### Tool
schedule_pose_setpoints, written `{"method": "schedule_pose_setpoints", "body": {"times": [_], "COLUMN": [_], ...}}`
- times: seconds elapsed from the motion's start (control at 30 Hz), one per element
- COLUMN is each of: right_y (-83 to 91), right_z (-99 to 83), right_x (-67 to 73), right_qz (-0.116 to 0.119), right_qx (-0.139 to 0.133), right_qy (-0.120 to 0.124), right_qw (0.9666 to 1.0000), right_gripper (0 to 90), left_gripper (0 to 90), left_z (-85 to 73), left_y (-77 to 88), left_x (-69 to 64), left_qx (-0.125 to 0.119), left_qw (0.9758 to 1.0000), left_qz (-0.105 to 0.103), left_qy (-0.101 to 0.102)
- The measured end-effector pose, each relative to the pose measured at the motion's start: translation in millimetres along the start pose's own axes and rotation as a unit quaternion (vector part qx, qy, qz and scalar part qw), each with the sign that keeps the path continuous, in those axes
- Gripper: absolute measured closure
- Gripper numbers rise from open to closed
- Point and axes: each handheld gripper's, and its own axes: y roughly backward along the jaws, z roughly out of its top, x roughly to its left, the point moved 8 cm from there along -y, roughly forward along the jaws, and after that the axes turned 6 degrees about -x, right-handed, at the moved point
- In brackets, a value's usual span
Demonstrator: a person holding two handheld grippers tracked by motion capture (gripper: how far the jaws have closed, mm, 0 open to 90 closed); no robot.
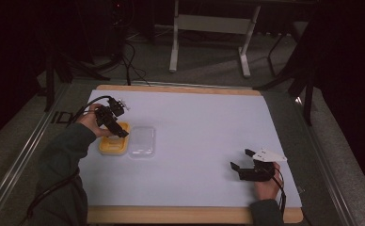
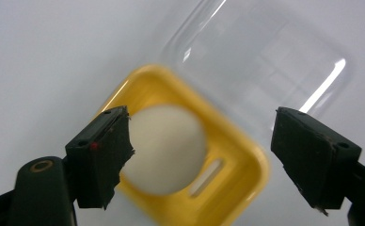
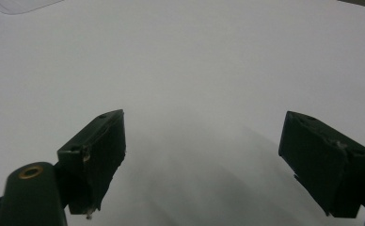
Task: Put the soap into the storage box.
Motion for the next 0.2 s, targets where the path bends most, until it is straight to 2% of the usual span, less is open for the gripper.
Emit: {"method": "schedule_pose_setpoints", "body": {"times": [0.13, 0.2], "right_y": [0.0, 0.0], "right_z": [0.0, 0.0], "right_x": [0.0, -0.1], "right_qz": [0.000, 0.000], "right_qx": [0.000, 0.000], "right_qy": [0.000, 0.000], "right_qw": [1.0000, 1.0000], "right_gripper": [14.9, 14.9], "left_gripper": [24.9, 29.5], "left_z": [8.3, 10.6], "left_y": [-0.1, -1.2], "left_x": [-13.5, -17.7], "left_qx": [-0.024, -0.032], "left_qw": [0.9994, 0.9990], "left_qz": [-0.019, -0.025], "left_qy": [-0.017, -0.018]}}
